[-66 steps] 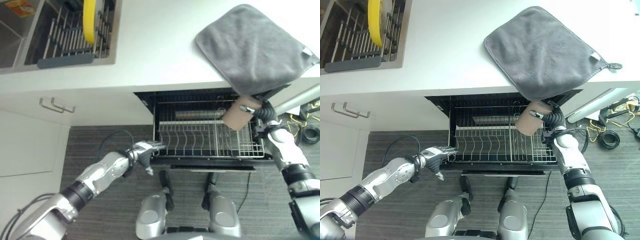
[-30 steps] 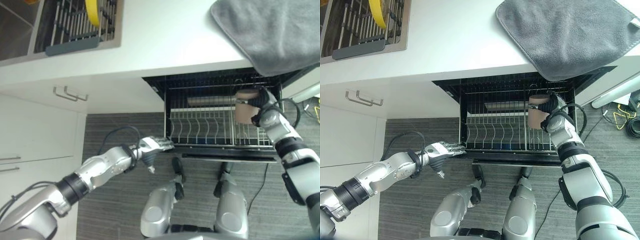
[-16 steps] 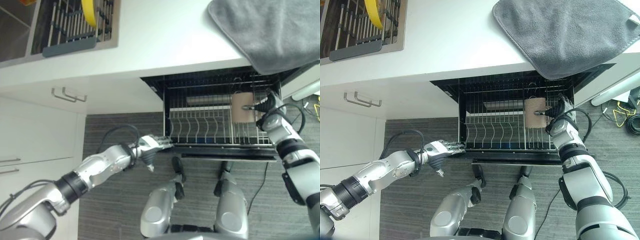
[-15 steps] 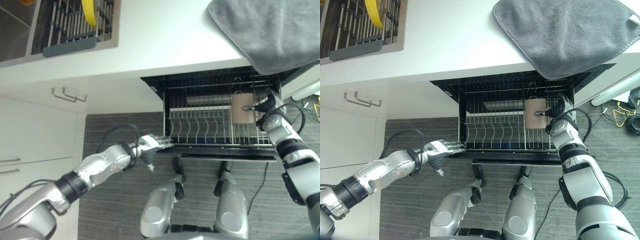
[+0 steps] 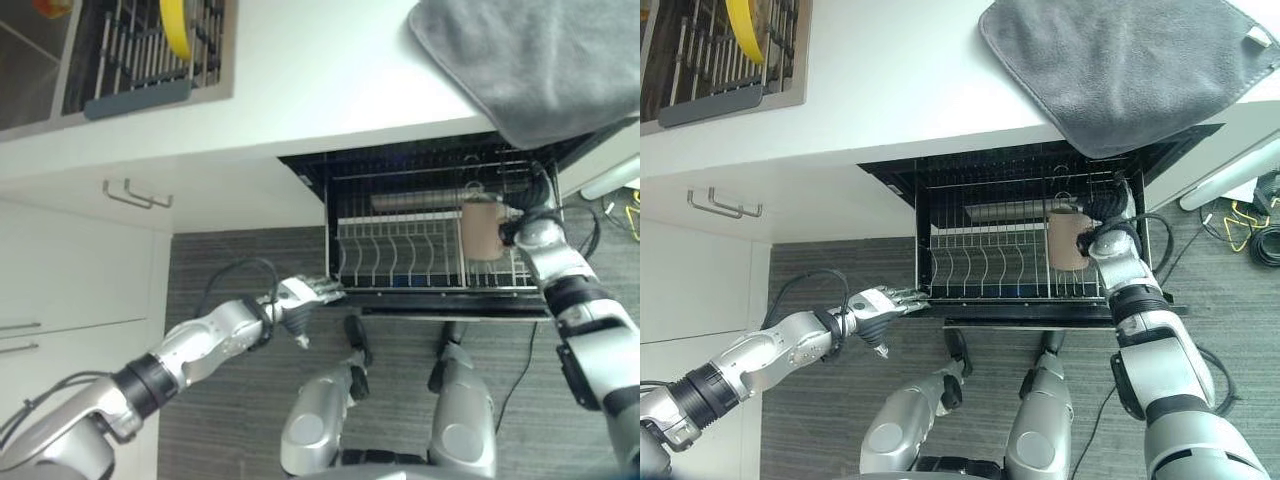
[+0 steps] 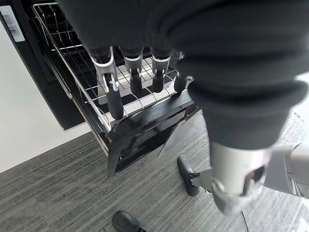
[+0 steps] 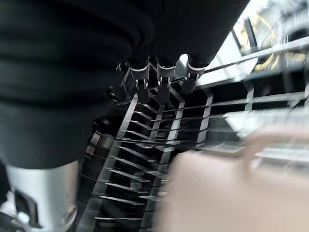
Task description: Place the dishes in the dishwasher.
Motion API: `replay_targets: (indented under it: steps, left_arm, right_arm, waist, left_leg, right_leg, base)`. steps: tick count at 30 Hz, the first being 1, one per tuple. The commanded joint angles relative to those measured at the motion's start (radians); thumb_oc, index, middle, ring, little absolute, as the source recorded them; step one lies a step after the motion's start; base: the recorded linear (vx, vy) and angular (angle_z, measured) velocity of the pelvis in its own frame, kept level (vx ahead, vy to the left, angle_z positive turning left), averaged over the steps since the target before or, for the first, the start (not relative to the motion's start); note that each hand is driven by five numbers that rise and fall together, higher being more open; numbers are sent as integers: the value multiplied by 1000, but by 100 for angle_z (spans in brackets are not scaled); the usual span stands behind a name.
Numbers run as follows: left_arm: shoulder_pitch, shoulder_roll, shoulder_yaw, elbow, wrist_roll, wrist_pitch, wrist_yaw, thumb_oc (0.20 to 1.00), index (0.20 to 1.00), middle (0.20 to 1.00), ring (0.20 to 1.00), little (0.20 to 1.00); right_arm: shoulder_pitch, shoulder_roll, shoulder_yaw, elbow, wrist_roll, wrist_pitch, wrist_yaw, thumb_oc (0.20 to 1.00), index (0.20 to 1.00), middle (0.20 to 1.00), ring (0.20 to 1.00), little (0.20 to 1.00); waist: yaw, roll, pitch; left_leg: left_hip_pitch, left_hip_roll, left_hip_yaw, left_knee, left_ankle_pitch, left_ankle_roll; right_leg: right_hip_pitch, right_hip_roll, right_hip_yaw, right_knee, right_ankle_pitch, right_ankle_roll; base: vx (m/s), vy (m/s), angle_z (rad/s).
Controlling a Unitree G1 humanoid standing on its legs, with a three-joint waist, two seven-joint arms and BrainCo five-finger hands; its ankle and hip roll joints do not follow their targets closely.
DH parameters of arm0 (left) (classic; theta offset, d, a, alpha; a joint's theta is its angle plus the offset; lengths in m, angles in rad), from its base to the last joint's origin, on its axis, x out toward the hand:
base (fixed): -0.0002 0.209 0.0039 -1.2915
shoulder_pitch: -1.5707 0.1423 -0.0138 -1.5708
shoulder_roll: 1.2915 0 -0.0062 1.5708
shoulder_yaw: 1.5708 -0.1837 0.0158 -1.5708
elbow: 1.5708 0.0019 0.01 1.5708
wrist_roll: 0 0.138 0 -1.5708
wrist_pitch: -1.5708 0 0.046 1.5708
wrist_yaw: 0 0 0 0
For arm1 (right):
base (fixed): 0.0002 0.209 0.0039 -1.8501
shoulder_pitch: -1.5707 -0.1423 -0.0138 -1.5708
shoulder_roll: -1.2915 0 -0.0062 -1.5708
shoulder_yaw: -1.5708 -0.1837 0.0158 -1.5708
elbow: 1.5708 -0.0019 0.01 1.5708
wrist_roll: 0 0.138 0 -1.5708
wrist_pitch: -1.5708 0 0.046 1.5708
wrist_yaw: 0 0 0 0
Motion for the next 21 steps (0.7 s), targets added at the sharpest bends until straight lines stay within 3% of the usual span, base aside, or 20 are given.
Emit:
replay_targets:
  steps: [1,6,9,14,21]
  left_arm:
    - [61,-40,18,-47,7,21,98,1000,1000,1000,1000,1000]
    - [151,-69,125,-20,-14,45,237,1000,1000,1000,1000,1000]
    - [232,-75,242,-24,-54,58,304,1000,1000,1000,1000,1000]
    - [308,-85,379,-20,-140,57,391,1000,1000,1000,1000,1000]
    - [472,-114,598,-94,-219,-45,468,1000,1000,1000,1000,1000]
  right_arm:
    - [30,-67,-8,-77,126,-75,20,1000,1000,1000,1000,1000]
    - [338,-28,-50,-471,92,-119,-7,1000,1000,1000,1000,1000]
    - [566,-3,-71,-674,109,-218,22,1000,1000,1000,1000,1000]
    - [702,-4,-119,-788,121,-269,94,1000,1000,1000,1000,1000]
    - [860,3,-205,-881,175,-313,215,1000,1000,1000,1000,1000]
  waist:
    - [-3,41,-13]
    - [-57,7,-13]
    - [-85,-31,-13]
    - [-111,-68,-24]
    - [-110,-95,-117]
  left_leg:
    - [-42,83,-14,148,-94,-51]
    - [-29,93,12,143,-103,-48]
    - [-13,107,23,152,-108,-49]
    - [30,125,42,153,-114,-50]
    - [109,128,52,139,-154,-50]
  right_leg:
    - [-55,-88,41,90,-64,107]
    - [-54,-83,60,84,-64,111]
    - [-42,-78,65,88,-65,116]
    - [-4,-70,62,93,-75,118]
    - [80,-56,47,66,-97,126]
  base:
    - [31,54,-16]
    - [12,8,-15]
    - [-8,-71,-11]
    - [18,-41,-4]
    - [116,-9,2]
